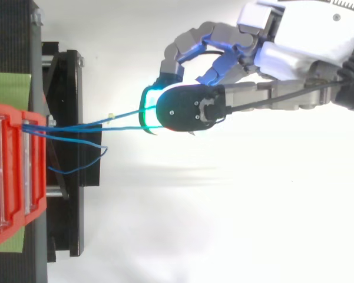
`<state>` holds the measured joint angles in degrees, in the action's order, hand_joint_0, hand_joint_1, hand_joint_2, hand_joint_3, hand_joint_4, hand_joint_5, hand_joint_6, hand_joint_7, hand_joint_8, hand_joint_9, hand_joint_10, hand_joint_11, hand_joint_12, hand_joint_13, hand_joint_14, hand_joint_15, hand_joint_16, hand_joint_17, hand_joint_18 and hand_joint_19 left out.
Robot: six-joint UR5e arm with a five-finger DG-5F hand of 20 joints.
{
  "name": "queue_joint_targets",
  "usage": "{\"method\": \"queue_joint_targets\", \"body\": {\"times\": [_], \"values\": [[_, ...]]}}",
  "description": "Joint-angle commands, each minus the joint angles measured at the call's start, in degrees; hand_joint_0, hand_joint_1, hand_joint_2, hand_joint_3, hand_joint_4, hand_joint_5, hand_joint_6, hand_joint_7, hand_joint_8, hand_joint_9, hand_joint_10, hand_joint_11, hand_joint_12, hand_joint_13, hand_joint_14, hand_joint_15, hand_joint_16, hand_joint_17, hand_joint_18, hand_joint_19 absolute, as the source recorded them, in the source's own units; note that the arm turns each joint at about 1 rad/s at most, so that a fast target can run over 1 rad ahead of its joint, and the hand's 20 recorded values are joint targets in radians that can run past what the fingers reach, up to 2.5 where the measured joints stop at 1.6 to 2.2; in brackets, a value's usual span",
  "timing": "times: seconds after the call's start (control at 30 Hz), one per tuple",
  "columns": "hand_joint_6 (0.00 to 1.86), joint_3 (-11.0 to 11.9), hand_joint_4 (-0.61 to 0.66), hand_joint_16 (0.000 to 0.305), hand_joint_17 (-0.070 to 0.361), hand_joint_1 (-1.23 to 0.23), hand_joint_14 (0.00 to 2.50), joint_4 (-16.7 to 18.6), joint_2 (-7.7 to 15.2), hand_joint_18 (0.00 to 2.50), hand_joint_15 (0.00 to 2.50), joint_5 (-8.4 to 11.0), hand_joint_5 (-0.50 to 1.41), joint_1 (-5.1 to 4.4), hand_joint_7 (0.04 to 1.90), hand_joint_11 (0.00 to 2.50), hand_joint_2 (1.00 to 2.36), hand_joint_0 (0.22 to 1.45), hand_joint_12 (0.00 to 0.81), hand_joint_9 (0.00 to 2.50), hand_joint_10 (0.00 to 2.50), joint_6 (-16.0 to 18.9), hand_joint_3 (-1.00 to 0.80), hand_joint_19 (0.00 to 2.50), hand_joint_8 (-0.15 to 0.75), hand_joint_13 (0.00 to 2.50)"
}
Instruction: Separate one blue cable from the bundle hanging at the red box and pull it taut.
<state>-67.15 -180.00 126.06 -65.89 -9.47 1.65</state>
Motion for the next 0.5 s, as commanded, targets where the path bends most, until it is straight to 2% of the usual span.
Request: {"method": "queue_joint_targets", "body": {"times": [0.0,0.27,0.47], "values": [[0.90,0.0,0.04,0.049,0.111,-0.67,0.02,-0.6,0.0,0.62,0.63,-0.03,-0.23,0.24,0.94,1.40,1.02,0.65,0.369,1.01,0.01,0.4,-0.22,0.58,0.273,0.73],[0.90,0.0,0.00,0.048,0.108,-0.75,0.02,-1.5,-0.1,0.62,0.62,-0.12,-0.24,0.42,0.87,1.39,1.01,0.71,0.355,1.00,0.01,0.6,-0.35,0.56,0.260,0.73],[0.90,0.0,0.00,0.048,0.107,-0.76,0.02,-2.0,-0.2,0.63,0.62,-0.12,-0.24,0.42,0.86,1.39,1.01,0.72,0.352,1.00,0.01,0.5,-0.39,0.56,0.257,0.73]]}}
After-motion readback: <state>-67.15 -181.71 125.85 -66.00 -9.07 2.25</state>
